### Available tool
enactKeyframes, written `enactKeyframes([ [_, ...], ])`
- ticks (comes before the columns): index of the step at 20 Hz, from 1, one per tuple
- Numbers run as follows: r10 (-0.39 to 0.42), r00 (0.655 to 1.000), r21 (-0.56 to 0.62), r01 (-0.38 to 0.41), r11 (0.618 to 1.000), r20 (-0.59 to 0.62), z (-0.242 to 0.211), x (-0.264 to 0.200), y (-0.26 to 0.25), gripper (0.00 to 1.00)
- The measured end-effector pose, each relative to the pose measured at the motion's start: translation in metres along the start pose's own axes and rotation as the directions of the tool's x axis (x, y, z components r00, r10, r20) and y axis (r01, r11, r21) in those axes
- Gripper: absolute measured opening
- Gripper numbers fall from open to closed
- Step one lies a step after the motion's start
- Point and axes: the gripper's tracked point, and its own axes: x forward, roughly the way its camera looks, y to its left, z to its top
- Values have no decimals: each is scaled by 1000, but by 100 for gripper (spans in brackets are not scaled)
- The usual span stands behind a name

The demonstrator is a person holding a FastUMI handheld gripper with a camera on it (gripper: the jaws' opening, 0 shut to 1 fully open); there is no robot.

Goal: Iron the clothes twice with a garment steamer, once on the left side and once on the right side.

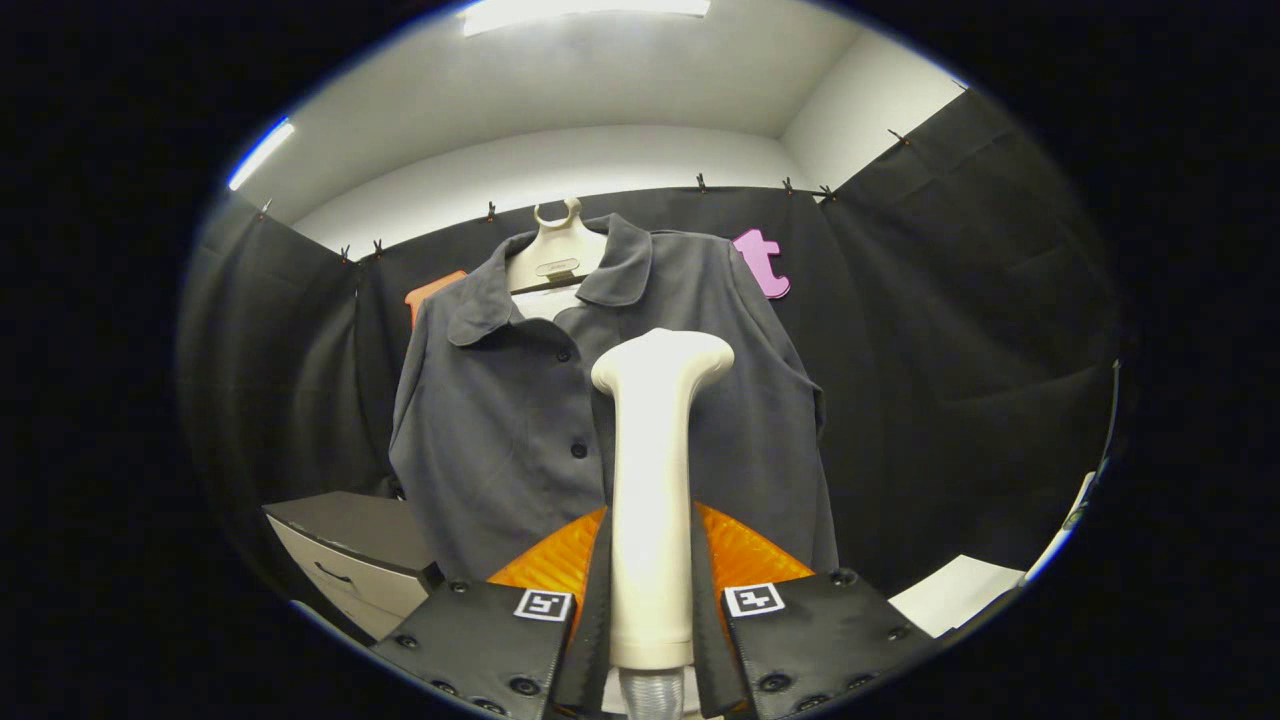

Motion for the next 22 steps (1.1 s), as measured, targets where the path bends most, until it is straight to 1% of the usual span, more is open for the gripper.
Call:
enactKeyframes([
  [4, 6, 1000, -20, -6, 1000, -14, -3, 11, -2, 42],
  [12, 4, 1000, -42, -6, 999, -28, -11, 11, -8, 42],
  [22, -12, 994, -25, 9, 1000, -106, -57, -11, -19, 42],
])
